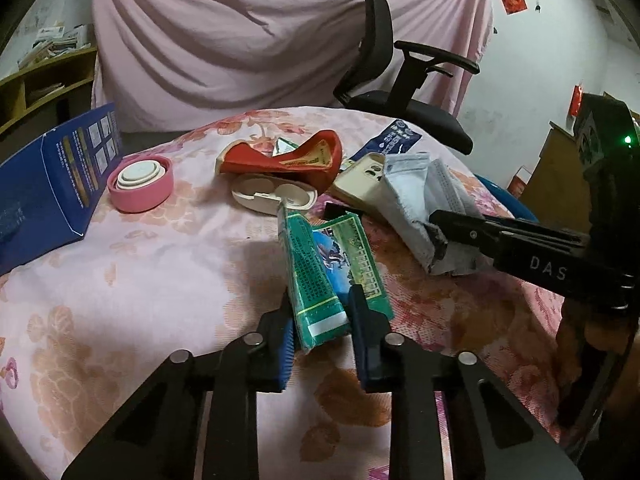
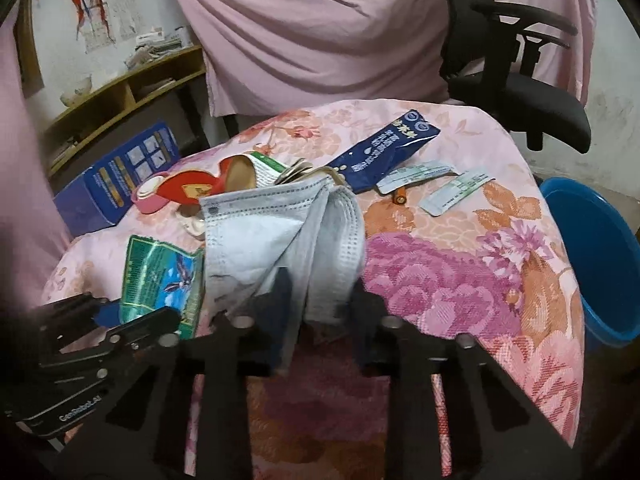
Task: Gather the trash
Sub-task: 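Carry both items to the blue basin and open both tools to drop them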
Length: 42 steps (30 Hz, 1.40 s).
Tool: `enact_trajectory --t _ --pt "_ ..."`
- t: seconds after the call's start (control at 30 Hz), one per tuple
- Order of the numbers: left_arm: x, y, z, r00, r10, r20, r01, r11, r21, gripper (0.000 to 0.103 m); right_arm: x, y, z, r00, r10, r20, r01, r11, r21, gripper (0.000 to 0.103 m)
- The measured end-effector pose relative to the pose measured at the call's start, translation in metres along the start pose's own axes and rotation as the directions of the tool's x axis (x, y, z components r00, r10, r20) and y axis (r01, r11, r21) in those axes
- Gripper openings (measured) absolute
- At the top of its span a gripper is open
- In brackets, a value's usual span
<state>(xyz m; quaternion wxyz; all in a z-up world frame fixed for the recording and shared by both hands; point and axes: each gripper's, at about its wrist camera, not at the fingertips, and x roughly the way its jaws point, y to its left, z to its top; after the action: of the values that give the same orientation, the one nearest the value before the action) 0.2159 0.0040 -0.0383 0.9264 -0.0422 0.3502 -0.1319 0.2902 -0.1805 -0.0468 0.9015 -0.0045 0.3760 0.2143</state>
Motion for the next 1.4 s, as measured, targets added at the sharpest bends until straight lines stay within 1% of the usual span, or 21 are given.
enact_trajectory --t 0.03,0.13,0.27,0.33,0.4,0.47,0.53,0.6,0.67,0.7,0.77,0.83,0.9,0.93,1.0,1.1,1.13,1.23,1.27,1.33,1.4 --pt "-0.001 -0.001 -0.001 1.0 0.004 0.008 -0.004 1.0 0.002 0.019 -0.001 0.0 0.0 1.0 0.009 0.006 -0.009 1.0 -0.001 0.037" --pt "-0.005 -0.006 -0.004 0.998 0.019 0.055 -0.019 1.0 0.008 0.018 -0.004 0.0 -0.002 0.999 0.037 0.027 -0.037 0.999 -0.003 0.031" --pt "-0.015 -0.019 -0.005 0.989 0.039 0.143 -0.043 0.999 0.023 0.018 -0.019 -0.003 -0.004 0.992 0.064 0.106 -0.065 0.998 -0.001 0.029" --pt "-0.021 -0.025 -0.004 0.98 0.045 0.193 -0.052 0.998 0.032 0.018 -0.027 -0.002 -0.005 0.986 0.074 0.147 -0.075 0.997 -0.005 0.029" --pt "-0.03 -0.032 -0.002 0.967 0.052 0.249 -0.064 0.997 0.04 0.018 -0.036 -0.002 -0.006 0.979 0.071 0.19 -0.069 0.997 -0.019 0.029" --pt "-0.037 -0.037 0.003 0.956 0.053 0.287 -0.069 0.997 0.046 0.018 -0.047 -0.004 -0.007 0.966 0.084 0.244 -0.081 0.996 -0.023 0.029" --pt "-0.043 -0.044 0.008 0.943 0.052 0.33 -0.075 0.996 0.057 0.018 -0.062 -0.008 -0.005 0.949 0.066 0.309 -0.063 0.998 -0.019 0.03" --pt "-0.043 -0.055 0.021 0.932 0.033 0.361 -0.063 0.996 0.071 0.018 -0.08 -0.016 -0.003 0.92 0.021 0.391 -0.018 1.0 -0.012 0.03" --pt "-0.039 -0.068 0.035 0.924 0.005 0.383 -0.039 0.996 0.081 0.018 -0.1 -0.027 0.001 0.883 -0.041 0.467 0.043 0.999 0.005 0.03" --pt "-0.036 -0.076 0.043 0.918 -0.012 0.396 -0.026 0.995 0.091 0.018 -0.106 -0.032 0.003 0.87 -0.069 0.489 0.071 0.997 0.014 0.03" --pt "-0.025 -0.097 0.061 0.909 -0.058 0.412 0.009 0.993 0.119 0.018 -0.123 -0.051 0.005 0.823 -0.154 0.547 0.148 0.987 0.054 0.03" --pt "-0.015 -0.114 0.077 0.905 -0.099 0.414 0.043 0.989 0.143 0.018 -0.135 -0.07 0.007 0.79 -0.226 0.57 0.207 0.973 0.099 0.03" --pt "0.002 -0.138 0.096 0.91 -0.154 0.385 0.096 0.981 0.167 0.018 -0.143 -0.093 0.007 0.751 -0.309 0.584 0.275 0.95 0.149 0.03" --pt "0.011 -0.145 0.104 0.915 -0.171 0.366 0.114 0.978 0.173 0.018 -0.144 -0.102 0.007 0.741 -0.339 0.58 0.297 0.94 0.17 0.03" --pt "0.038 -0.167 0.12 0.931 -0.207 0.299 0.159 0.971 0.177 0.018 -0.146 -0.132 0.009 0.725 -0.402 0.56 0.325 0.915 0.237 0.03" --pt "0.079 -0.192 0.141 0.952 -0.245 0.184 0.219 0.964 0.151 0.018 -0.136 -0.17 0.01 0.733 -0.463 0.499 0.34 0.884 0.321 0.03" --pt "0.09 -0.198 0.147 0.956 -0.251 0.155 0.229 0.963 0.145 0.018 -0.131 -0.184 0.009 0.74 -0.482 0.469 0.348 0.871 0.346 0.03" --pt "0.13 -0.217 0.161 0.967 -0.249 0.048 0.24 0.96 0.145 0.018 -0.117 -0.216 0.005 0.778 -0.498 0.383 0.334 0.844 0.42 0.03" --pt "0.139 -0.223 0.164 0.967 -0.254 0.019 0.249 0.957 0.149 0.018 -0.11 -0.226 0.005 0.794 -0.5 0.345 0.337 0.835 0.436 0.03" --pt "0.16 -0.232 0.167 0.965 -0.259 -0.038 0.262 0.953 0.153 0.018 -0.101 -0.238 0.003 0.814 -0.496 0.304 0.336 0.827 0.449 0.03" --pt "0.181 -0.239 0.169 0.959 -0.266 -0.098 0.278 0.949 0.151 0.018 -0.094 -0.25 0.0 0.834 -0.488 0.258 0.335 0.819 0.465 0.03"
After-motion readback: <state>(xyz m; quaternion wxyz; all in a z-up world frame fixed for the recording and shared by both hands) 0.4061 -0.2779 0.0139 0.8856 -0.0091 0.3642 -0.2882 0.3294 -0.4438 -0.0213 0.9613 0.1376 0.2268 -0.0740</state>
